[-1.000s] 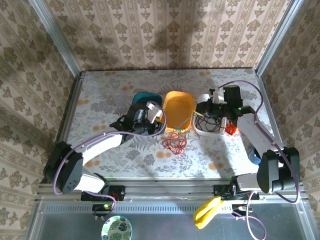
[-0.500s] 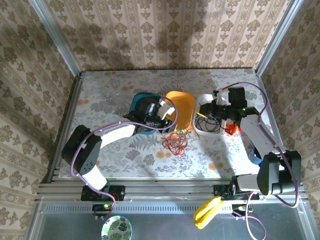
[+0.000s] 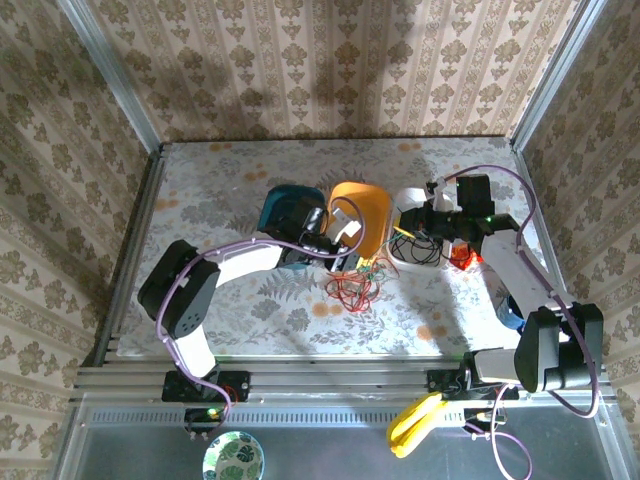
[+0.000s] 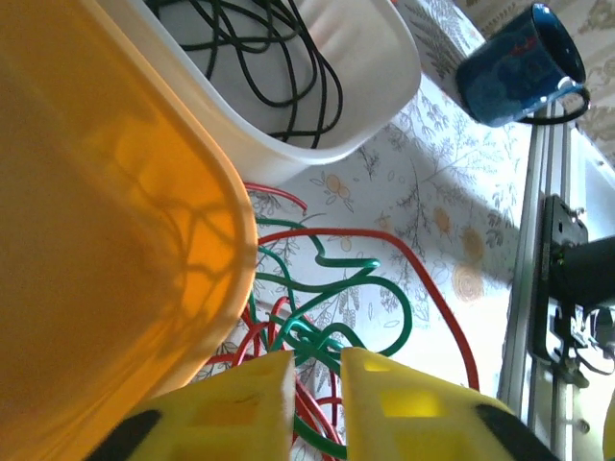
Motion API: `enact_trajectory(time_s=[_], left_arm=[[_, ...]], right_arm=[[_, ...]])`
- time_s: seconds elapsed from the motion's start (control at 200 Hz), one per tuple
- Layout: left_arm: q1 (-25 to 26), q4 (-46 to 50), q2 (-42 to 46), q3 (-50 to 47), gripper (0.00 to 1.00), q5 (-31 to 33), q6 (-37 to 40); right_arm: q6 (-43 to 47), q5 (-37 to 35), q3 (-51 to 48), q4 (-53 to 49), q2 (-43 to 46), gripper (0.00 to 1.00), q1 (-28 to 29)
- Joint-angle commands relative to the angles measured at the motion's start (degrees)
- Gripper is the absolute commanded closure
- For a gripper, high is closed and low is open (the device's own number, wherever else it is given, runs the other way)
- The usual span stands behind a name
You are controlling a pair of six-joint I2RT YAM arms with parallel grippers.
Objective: Untangle the cables
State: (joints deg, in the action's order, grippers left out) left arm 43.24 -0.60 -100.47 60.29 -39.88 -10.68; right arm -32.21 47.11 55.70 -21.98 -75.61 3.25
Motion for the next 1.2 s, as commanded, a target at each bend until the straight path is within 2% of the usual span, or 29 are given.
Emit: enact_trajectory(time_s=[0.0,0.155,0.235,0.495,0.89,0.96,1.01,1.04,1.12,1.195], left_arm=[[0.61,2.01,-0.96,1.83,0.87,-2.24,-0.23],[0.6,2.9,-0.96,2.02,0.93,-1.96,0.21],[0.61,3.39,-1.05,1.87,1.0,-1.88,0.48],[1.49,5.35,-0.79,0.58,1.0,0.53,2.06],[2.09,8.07,1.71,-0.79,1.0,2.66,5.25],[2.52,8.84,3.6,-1.42,0.83,5.72,7.8],[2.93,8.87,5.09,-2.01,0.64,7.69,9.67],[3.21,9.02,5.99,-2.19,0.55,8.81,10.84],[4.16,9.0,7.72,-2.33,0.44,12.42,14.31],[5.09,8.56,8.35,-1.79,0.39,15.35,16.95]], right_arm=[[1.42,0.27,0.04,-1.57,1.95,0.99,-0.15],[1.71,-1.24,0.53,-2.61,2.75,0.99,-0.3],[1.06,-2.55,0.55,-2.52,3.6,0.99,-0.73],[-4.4,-4.81,-1.2,2.08,7.21,0.99,-5.49],[-10.24,-10.85,-3.77,2.4,8.21,0.98,-10.61],[-10.6,-10.4,-4.19,2.47,7.84,0.99,-11.31],[-10.44,-9.82,-4.2,2.39,7.5,0.98,-11.33],[-10.5,-9.4,-4.2,2.4,7.21,0.98,-11.33],[-10.41,-8.51,-4.31,2.43,6.89,0.98,-11.33],[-10.66,-7.95,-4.29,2.79,6.63,0.98,-11.31]])
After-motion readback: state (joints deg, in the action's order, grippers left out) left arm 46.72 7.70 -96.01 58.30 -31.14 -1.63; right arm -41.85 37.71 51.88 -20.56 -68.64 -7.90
